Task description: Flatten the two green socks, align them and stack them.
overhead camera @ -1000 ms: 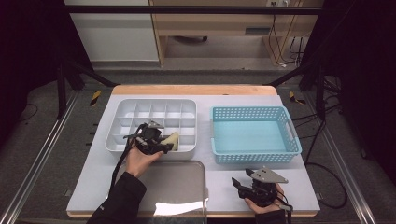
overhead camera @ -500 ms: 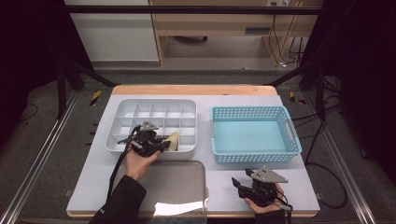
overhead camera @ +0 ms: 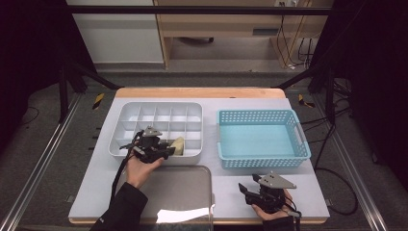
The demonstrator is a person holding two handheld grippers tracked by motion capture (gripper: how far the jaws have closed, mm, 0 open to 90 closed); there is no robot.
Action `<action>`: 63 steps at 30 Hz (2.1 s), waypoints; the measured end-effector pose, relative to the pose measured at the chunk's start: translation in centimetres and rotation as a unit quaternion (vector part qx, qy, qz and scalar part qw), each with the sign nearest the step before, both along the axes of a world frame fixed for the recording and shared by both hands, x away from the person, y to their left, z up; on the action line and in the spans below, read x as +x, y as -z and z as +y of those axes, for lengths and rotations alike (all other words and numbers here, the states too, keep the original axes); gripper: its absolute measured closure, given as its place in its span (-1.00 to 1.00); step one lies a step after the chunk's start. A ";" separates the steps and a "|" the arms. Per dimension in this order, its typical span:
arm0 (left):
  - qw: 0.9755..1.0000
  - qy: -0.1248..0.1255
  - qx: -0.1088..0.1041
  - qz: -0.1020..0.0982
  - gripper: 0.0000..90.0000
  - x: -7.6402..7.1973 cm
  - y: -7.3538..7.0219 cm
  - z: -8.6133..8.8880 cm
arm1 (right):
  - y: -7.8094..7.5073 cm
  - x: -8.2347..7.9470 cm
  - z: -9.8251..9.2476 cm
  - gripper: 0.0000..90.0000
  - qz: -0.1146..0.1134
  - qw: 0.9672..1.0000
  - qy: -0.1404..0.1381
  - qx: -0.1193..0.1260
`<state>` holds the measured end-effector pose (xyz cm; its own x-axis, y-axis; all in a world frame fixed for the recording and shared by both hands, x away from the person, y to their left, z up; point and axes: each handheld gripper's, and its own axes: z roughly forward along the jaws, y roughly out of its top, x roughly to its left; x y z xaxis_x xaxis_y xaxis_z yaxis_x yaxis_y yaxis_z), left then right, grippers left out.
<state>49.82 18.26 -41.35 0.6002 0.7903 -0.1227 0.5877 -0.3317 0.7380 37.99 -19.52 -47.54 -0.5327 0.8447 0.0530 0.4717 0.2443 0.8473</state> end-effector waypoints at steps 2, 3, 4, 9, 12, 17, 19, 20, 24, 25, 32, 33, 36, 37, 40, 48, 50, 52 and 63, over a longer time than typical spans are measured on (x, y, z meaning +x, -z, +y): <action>1.000 -0.002 -0.005 0.002 0.43 0.1 0.0 0.1 | 0.0 0.0 -0.1 -0.18 -0.001 1.000 0.000 -0.002; 1.000 -0.004 -0.007 0.007 0.51 0.3 0.0 0.1 | 0.0 0.0 -0.1 -0.18 -0.002 1.000 0.000 -0.001; 1.000 -0.004 -0.007 0.010 0.58 0.4 0.1 0.0 | 0.0 0.0 0.0 -0.18 0.000 1.000 0.000 0.000; 1.000 -0.002 0.015 0.024 0.73 0.9 0.9 -0.7 | 0.1 0.0 0.1 -0.17 0.002 1.000 -0.002 -0.001; 0.999 0.005 0.018 0.038 0.73 1.3 1.5 -1.0 | 0.2 0.1 0.1 -0.17 0.002 1.000 -0.003 -0.004; 0.999 0.002 0.020 0.029 0.64 1.1 1.3 -0.7 | 0.1 0.1 0.0 -0.17 0.001 1.000 -0.001 -0.003; 1.000 0.007 -0.003 0.026 0.49 0.9 0.9 -0.3 | 0.1 0.1 0.0 -0.17 0.001 1.000 -0.001 -0.003; 1.000 0.008 -0.014 0.019 0.47 0.7 0.6 -0.1 | 0.1 0.1 0.0 -0.17 0.001 1.000 -0.001 -0.003; 1.000 0.001 -0.028 0.006 0.64 0.3 -0.2 0.3 | 0.0 0.1 0.0 -0.17 0.000 1.000 0.000 -0.001; 1.000 0.000 -0.022 0.008 0.72 0.4 -0.1 0.2 | 0.0 0.1 0.0 -0.17 0.000 1.000 0.000 -0.001; 0.999 0.009 0.018 0.025 0.98 0.8 1.5 -1.1 | 0.1 0.1 0.0 -0.16 0.000 1.000 -0.002 -0.003; 1.000 0.006 0.020 0.023 0.98 0.9 1.6 -1.1 | 0.1 0.1 0.0 -0.16 0.000 1.000 -0.002 -0.003; 0.999 0.008 0.022 0.026 0.98 1.0 1.6 -1.1 | 0.1 0.1 0.0 -0.16 0.000 1.000 -0.002 -0.003; 0.999 0.007 0.021 0.026 0.98 1.0 1.6 -1.1 | 0.1 0.1 0.0 -0.16 0.000 1.000 -0.002 -0.003; 1.000 0.004 0.017 0.015 0.80 0.7 1.4 -0.8 | 0.0 0.0 0.0 -0.16 -0.001 1.000 -0.003 -0.001; 0.999 0.010 -0.038 -0.026 0.54 -1.4 -0.6 1.2 | -0.3 0.0 -0.1 -0.16 -0.003 1.000 0.002 0.007; 0.999 0.009 -0.043 -0.030 0.50 -1.7 -0.8 1.5 | -0.4 0.0 -0.1 -0.16 -0.001 1.000 0.002 0.013; 0.998 0.009 -0.056 -0.042 0.45 -2.9 -1.1 2.4 | -0.4 0.0 0.0 -0.16 0.000 1.000 0.000 0.016; 0.993 -0.005 -0.084 -0.079 0.30 -7.5 -1.7 6.8 | -0.7 0.1 0.5 -0.17 0.004 0.999 -0.003 0.037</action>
<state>42.30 25.07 -39.68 0.6144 0.7729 -0.1584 0.4635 -0.1912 0.8652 38.06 -19.04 -46.84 -0.5370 0.8352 0.1185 0.4764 0.1843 0.8597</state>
